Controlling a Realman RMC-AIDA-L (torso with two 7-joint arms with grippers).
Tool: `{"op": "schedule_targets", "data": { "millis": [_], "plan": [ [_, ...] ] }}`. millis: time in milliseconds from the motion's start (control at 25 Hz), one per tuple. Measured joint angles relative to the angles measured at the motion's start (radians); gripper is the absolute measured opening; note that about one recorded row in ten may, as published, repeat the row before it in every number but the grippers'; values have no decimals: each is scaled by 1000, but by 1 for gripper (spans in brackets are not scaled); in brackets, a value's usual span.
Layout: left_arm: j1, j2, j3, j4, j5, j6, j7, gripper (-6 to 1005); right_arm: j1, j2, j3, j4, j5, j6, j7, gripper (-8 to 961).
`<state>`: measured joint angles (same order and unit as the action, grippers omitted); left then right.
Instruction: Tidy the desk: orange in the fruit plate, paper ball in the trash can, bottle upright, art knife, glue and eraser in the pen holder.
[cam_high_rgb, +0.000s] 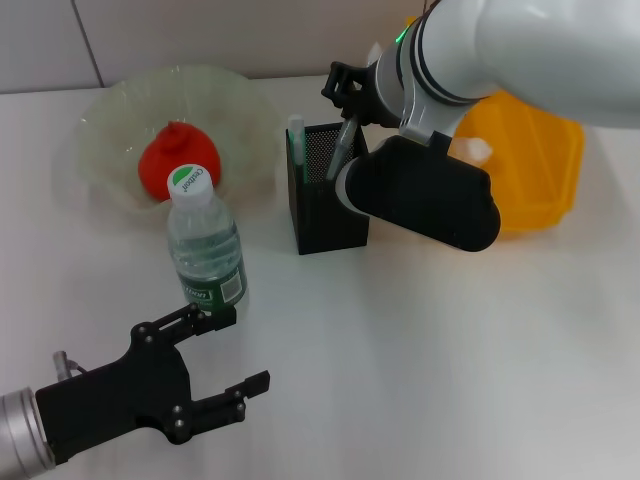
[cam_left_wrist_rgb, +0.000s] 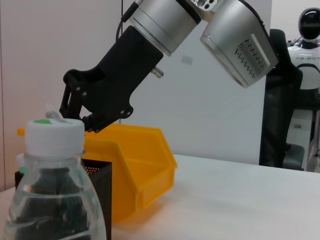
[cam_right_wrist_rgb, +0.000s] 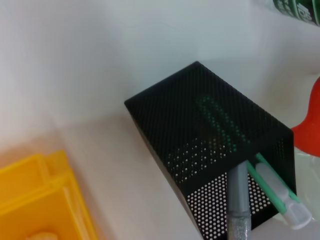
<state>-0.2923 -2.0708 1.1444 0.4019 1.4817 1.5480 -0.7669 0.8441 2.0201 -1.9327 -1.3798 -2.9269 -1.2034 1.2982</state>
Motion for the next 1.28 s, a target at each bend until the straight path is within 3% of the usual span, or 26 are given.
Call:
{"op": "schedule_targets", "data": {
  "millis": [560,1040,1240,1280],
  "plan": [
    [-2,1,0,0,0,1,0,782,43,12,0,58,-2,16,9,157],
    [-7,4,-1,0,2,-1,0,782,65,16,12,18,0,-57,86,169],
    [-10,5,-2,2,1,3,0,782,66,21,89,-67,5,-85,176,369],
    [-10,5,-2,3,1,4,0,782,62,26,120,-91,6,-87,197,368]
  ]
}}
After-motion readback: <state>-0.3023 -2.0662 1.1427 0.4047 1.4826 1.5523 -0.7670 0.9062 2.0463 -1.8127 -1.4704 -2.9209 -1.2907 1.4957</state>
